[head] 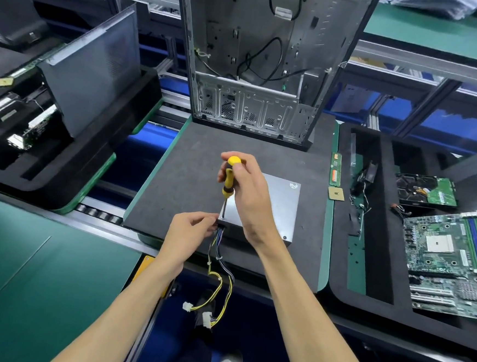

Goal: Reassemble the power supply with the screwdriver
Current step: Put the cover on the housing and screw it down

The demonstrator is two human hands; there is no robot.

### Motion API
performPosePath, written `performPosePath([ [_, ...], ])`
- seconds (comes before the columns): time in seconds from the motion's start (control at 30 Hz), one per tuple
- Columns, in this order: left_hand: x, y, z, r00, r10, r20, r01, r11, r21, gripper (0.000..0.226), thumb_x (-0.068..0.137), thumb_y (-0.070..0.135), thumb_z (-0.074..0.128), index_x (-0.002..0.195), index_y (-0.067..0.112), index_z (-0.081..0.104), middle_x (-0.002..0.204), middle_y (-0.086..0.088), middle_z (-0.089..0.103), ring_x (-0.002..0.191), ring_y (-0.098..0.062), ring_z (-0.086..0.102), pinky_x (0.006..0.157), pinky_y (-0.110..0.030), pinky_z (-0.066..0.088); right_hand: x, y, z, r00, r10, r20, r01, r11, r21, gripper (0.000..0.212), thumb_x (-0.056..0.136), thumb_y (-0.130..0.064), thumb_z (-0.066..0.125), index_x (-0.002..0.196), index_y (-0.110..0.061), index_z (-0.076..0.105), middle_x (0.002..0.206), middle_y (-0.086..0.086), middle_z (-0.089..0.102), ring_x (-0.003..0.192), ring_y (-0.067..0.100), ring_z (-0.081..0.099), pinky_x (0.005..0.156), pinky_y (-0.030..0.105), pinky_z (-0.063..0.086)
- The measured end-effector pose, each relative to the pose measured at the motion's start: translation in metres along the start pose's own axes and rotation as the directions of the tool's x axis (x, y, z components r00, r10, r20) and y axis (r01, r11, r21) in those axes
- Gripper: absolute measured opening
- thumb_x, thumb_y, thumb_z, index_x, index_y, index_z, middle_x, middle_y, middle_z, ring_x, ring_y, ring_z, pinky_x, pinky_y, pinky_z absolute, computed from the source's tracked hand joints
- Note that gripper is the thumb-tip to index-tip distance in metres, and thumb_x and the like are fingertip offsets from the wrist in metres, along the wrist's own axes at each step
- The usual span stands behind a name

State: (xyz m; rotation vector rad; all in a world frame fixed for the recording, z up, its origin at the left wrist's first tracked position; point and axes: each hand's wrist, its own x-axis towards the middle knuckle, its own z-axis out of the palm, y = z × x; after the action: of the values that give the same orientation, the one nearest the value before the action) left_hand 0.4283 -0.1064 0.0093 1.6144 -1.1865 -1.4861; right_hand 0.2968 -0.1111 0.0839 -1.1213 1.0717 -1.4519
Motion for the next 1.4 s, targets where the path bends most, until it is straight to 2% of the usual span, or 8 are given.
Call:
performPosePath([
  [0.13, 0.0013, -0.0002, -0.0007, 1.000, -0.003, 0.003, 0.003, 1.000, -0.003, 0.019, 0.099, 0.020, 0.063, 0.112, 0.018, 0.076, 0.099, 0.004, 0.078, 0.095, -0.008, 0.074, 0.093, -0.026, 0.056, -0.0020, 0.0018, 0.0019, 1.000, -0.023, -0.006, 0.023, 1.000, -0.005, 0.022, 0.096, -0.011, 0.060, 0.102, -0.017, 0.040, 0.083, 0.005, 0.059, 0.071, 0.016, 0.057, 0.070, 0.020, 0.047],
  [0.33, 0.0011, -0.0009, 0.0005, 1.000, 0.003, -0.010, -0.003, 1.000, -0.010, 0.017, 0.099, 0.018, 0.063, 0.109, 0.018, 0.076, 0.099, 0.002, 0.078, 0.093, -0.009, 0.075, 0.094, -0.029, 0.057, -0.0022, 0.0016, 0.0020, 0.999, 0.028, 0.027, -0.029, 0.999, 0.018, 0.030, 0.101, -0.027, 0.037, 0.108, -0.022, 0.066, 0.084, -0.005, 0.056, 0.077, 0.011, 0.049, 0.070, 0.026, 0.037],
  [0.47, 0.0007, -0.0004, 0.0023, 1.000, 0.009, -0.014, -0.009, 1.000, -0.003, 0.016, 0.096, 0.024, 0.068, 0.108, 0.018, 0.077, 0.099, 0.004, 0.078, 0.093, -0.010, 0.074, 0.097, -0.032, 0.056, -0.0024, -0.0007, 0.0062, 0.999, 0.038, 0.016, -0.038, 0.999, 0.024, 0.018, 0.096, -0.022, 0.041, 0.096, -0.017, 0.059, 0.086, -0.002, 0.066, 0.080, 0.017, 0.058, 0.076, 0.038, 0.041],
  [0.77, 0.0014, 0.0001, 0.0053, 0.999, 0.034, -0.035, -0.033, 0.999, 0.016, 0.009, 0.095, 0.023, 0.069, 0.097, 0.024, 0.077, 0.096, 0.005, 0.078, 0.091, -0.010, 0.074, 0.088, -0.025, 0.057, -0.0070, -0.0052, 0.0023, 0.998, -0.021, 0.056, 0.018, 0.998, 0.056, 0.018, 0.099, 0.001, 0.059, 0.096, -0.013, 0.047, 0.088, 0.016, 0.065, 0.071, 0.011, 0.063, 0.067, 0.014, 0.048],
  [0.93, 0.0025, -0.0013, 0.0061, 0.999, 0.033, -0.041, -0.033, 0.999, 0.007, 0.009, 0.094, 0.022, 0.069, 0.097, 0.023, 0.077, 0.094, 0.006, 0.078, 0.090, -0.010, 0.074, 0.086, -0.024, 0.057, -0.0072, -0.0051, 0.0041, 0.999, 0.021, 0.041, -0.021, 1.000, 0.016, 0.008, 0.098, -0.022, 0.055, 0.104, -0.018, 0.053, 0.082, 0.000, 0.057, 0.071, 0.010, 0.052, 0.071, 0.020, 0.044],
  [1.07, 0.0035, -0.0020, 0.0065, 0.999, 0.024, -0.045, -0.024, 1.000, 0.016, 0.013, 0.095, 0.022, 0.069, 0.103, 0.018, 0.078, 0.095, 0.005, 0.078, 0.091, -0.010, 0.074, 0.091, -0.029, 0.058, -0.0058, -0.0039, 0.0036, 0.995, 0.046, 0.086, -0.044, 0.999, -0.031, 0.034, 0.102, -0.030, 0.035, 0.115, -0.027, 0.066, 0.086, -0.010, 0.054, 0.080, 0.012, 0.046, 0.075, 0.030, 0.034],
  [1.23, 0.0037, -0.0025, 0.0064, 0.998, 0.027, -0.052, -0.026, 1.000, 0.010, 0.010, 0.094, 0.024, 0.070, 0.099, 0.021, 0.078, 0.093, 0.007, 0.078, 0.089, -0.009, 0.074, 0.088, -0.027, 0.057, -0.0073, -0.0029, 0.0019, 0.999, -0.009, 0.036, 0.009, 1.000, -0.004, 0.004, 0.100, -0.017, 0.057, 0.103, -0.019, 0.057, 0.089, -0.001, 0.070, 0.081, 0.012, 0.067, 0.069, 0.014, 0.047],
  [1.4, 0.0031, -0.0027, 0.0066, 0.998, 0.041, -0.047, -0.042, 0.999, -0.001, 0.010, 0.095, 0.022, 0.070, 0.100, 0.021, 0.078, 0.094, 0.006, 0.078, 0.090, -0.009, 0.074, 0.083, -0.021, 0.057, -0.0042, -0.0034, -0.0024, 1.000, 0.029, 0.009, -0.029, 1.000, 0.002, 0.013, 0.095, -0.033, 0.054, 0.104, -0.025, 0.059, 0.080, -0.005, 0.054, 0.074, 0.015, 0.052, 0.070, 0.021, 0.044],
])
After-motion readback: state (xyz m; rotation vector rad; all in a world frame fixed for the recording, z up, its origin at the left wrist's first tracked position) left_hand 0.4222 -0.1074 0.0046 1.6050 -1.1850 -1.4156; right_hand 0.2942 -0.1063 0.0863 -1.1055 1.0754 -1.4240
